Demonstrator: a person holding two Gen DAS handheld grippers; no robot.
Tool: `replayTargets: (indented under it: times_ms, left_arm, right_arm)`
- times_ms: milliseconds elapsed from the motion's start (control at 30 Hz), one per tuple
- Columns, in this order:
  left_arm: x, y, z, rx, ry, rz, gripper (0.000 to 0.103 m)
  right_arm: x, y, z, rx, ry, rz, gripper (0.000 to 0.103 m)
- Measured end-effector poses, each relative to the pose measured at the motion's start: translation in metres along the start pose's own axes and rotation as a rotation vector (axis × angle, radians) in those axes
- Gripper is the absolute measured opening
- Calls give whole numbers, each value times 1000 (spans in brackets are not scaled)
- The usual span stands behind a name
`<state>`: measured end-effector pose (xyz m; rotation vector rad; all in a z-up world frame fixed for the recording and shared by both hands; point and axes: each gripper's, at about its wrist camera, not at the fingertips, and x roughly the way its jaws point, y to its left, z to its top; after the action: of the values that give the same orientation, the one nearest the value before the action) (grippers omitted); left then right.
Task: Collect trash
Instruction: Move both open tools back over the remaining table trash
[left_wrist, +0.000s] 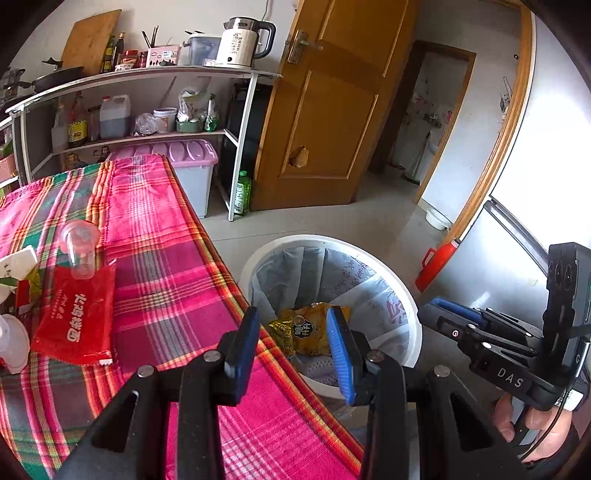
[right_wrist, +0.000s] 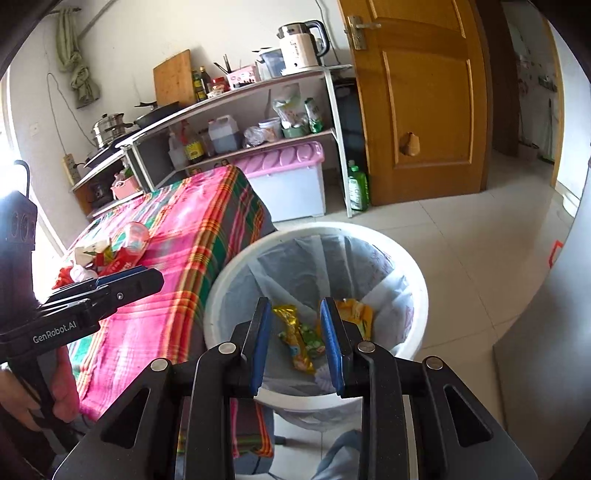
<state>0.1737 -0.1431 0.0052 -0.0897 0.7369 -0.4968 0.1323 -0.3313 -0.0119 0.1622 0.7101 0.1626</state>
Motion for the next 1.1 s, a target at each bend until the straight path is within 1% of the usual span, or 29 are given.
replayTargets:
  times_ms: [133,300,767,933,1100]
  left_arm:
    - [-20,9,-3,1,-46,37,39]
    - [-43,24,-9,-12,-86,77,39]
    - [-97,71,-38,-95,-144,177,39]
    - [-113,87,-50,-128,-154,219,39]
    - [-124,106,-58,-159,-159,258,39]
  right_arm:
    - [-6,15,2,-22,-10,-5,28]
    - [-10,37,2,-70,-9,14,28]
    - [-14,102,-6,-180,3,129,28]
    - [-9,117,-7,-184,8,157,28]
    - [-4,132,-6,-215,14,191,29]
